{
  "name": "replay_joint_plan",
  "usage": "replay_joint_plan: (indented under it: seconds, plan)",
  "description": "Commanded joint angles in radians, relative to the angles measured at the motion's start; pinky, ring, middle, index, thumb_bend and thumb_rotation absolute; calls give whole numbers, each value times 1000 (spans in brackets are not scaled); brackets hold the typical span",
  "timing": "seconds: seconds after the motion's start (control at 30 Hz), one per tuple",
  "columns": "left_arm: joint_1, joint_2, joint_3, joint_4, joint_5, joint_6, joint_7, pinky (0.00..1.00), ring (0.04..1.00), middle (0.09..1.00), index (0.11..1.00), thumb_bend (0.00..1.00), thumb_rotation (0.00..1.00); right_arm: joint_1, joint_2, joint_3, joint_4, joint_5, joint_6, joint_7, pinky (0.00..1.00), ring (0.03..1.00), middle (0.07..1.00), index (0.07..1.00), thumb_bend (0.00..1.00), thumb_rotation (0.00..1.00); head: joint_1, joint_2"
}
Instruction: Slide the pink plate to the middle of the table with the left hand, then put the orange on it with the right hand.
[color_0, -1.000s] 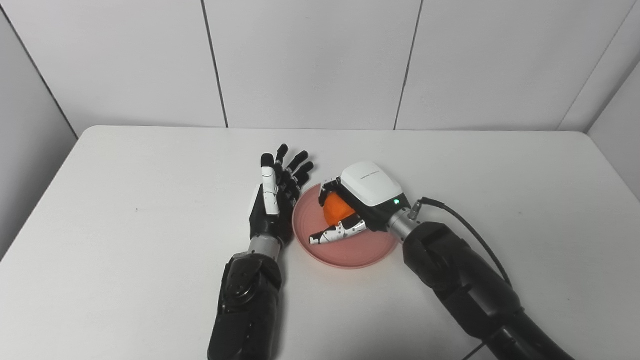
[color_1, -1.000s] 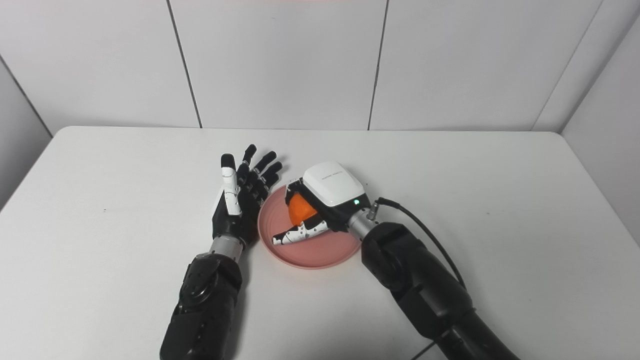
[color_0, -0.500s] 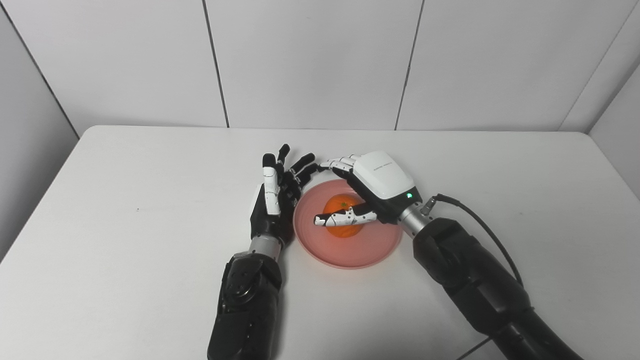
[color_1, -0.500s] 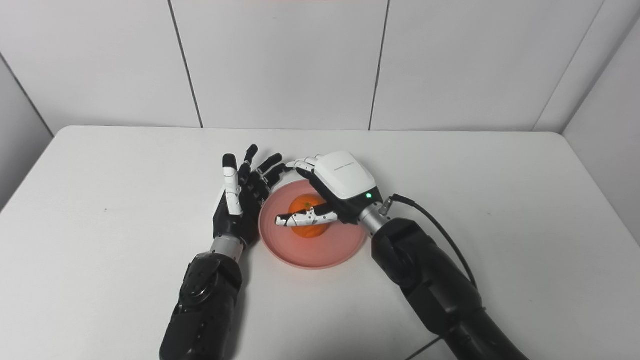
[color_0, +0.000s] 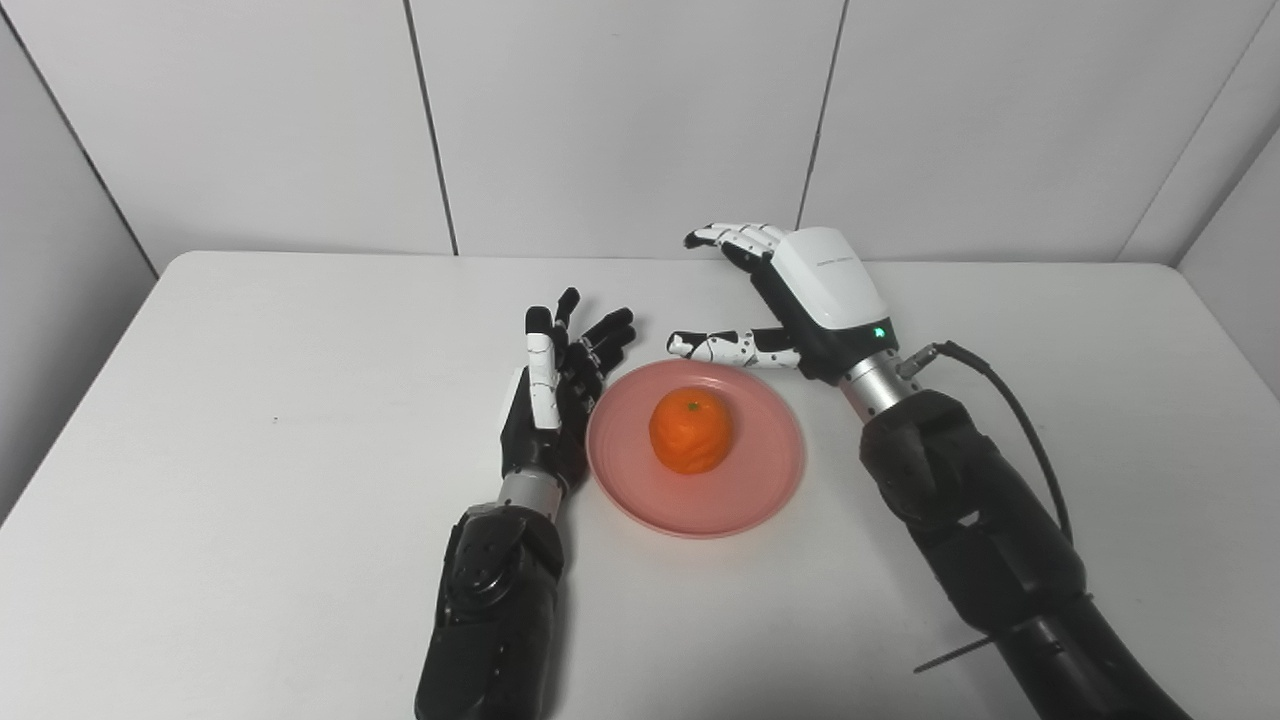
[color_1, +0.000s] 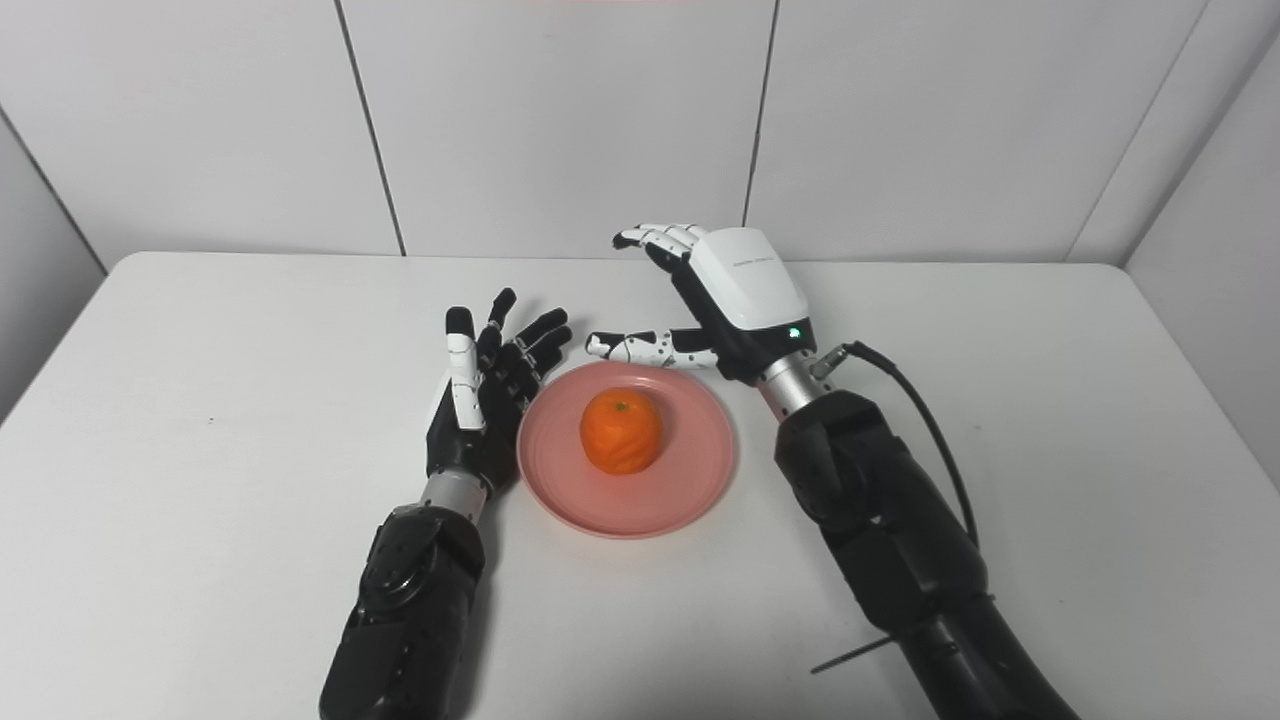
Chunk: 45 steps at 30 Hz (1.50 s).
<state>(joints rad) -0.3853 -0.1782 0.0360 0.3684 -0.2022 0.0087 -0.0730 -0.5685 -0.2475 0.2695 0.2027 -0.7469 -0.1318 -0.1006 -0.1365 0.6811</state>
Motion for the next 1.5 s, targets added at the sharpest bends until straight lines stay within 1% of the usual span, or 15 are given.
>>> replay_joint_plan:
  seconds: [0.0, 0.03, 0.07, 0.13, 0.2, 0.27, 0.33, 0.5, 0.53, 0.7, 0.9, 1.07, 1.23, 1.4, 1.47]
  plan:
    - [15, 24, 0, 67, 32, -20, 16, 951, 849, 833, 1000, 949, 989, -8, 50, -70, -31, 111, 39, -18, 765, 840, 849, 828, 882, 1000, 1, 0]
    - [8, 27, -2, 74, 37, -38, 17, 974, 868, 862, 1000, 958, 978, 3, 76, -104, -41, 165, 73, -3, 751, 858, 869, 858, 934, 1000, 1, 0]
    - [0, 31, -4, 82, 45, -55, 20, 976, 870, 865, 1000, 960, 977, 13, 102, -137, -51, 223, 106, 12, 749, 859, 872, 861, 941, 1000, 1, 0]
    - [-11, 35, -8, 95, 62, -83, 27, 993, 885, 883, 1000, 976, 978, 24, 133, -180, -58, 307, 126, 29, 730, 867, 900, 884, 962, 1000, 1, 0]
    - [-24, 43, -15, 111, 88, -119, 37, 999, 907, 914, 1000, 996, 990, 34, 167, -226, -62, 391, 141, 32, 853, 902, 911, 902, 877, 1000, 4, 3]
    - [-33, 50, -23, 120, 114, -146, 49, 1000, 932, 943, 1000, 1000, 998, 41, 200, -268, -67, 476, 171, 37, 944, 917, 916, 919, 845, 1000, 3, 2]
    - [-41, 58, -29, 129, 134, -160, 55, 1000, 989, 985, 1000, 1000, 999, 51, 223, -298, -61, 542, 180, 44, 976, 942, 933, 938, 848, 1000, 0, 1]
    - [-42, 63, -46, 133, 211, -191, 117, 1000, 1000, 1000, 1000, 1000, 1000, 96, 284, -371, -59, 716, 235, 55, 976, 934, 931, 949, 869, 1000, -2, 1]
    - [-41, 62, -48, 133, 225, -194, 132, 1000, 1000, 1000, 1000, 994, 1000, 106, 292, -381, -56, 744, 245, 59, 976, 937, 935, 952, 897, 1000, -2, 1]
    - [-37, 56, -50, 122, 263, -186, 185, 1000, 1000, 1000, 1000, 927, 1000, 167, 313, -388, -67, 815, 308, 63, 999, 947, 947, 962, 953, 1000, -2, 7]
    - [-31, 52, -55, 101, 287, -155, 220, 1000, 1000, 1000, 1000, 854, 1000, 218, 326, -388, -65, 884, 327, 66, 1000, 980, 971, 988, 884, 1000, 1, 11]
    - [-21, 35, -48, 78, 276, -116, 238, 1000, 1000, 1000, 1000, 880, 1000, 257, 328, -374, -69, 916, 341, 73, 1000, 979, 970, 990, 858, 1000, 1, 11]
    - [-17, 18, -36, 65, 265, -83, 252, 1000, 1000, 1000, 1000, 905, 1000, 282, 323, -354, -63, 911, 351, 70, 1000, 978, 969, 984, 868, 1000, 0, 15]
    - [-17, 3, -15, 52, 239, -52, 246, 1000, 1000, 1000, 1000, 950, 1000, 291, 309, -335, -41, 893, 316, 75, 1000, 998, 980, 995, 870, 1000, 3, 16]
    - [-18, -7, 1, 39, 195, -19, 228, 1000, 1000, 1000, 1000, 943, 1000, 288, 309, -338, -23, 896, 288, 75, 1000, 1000, 985, 999, 873, 1000, 3, 17]
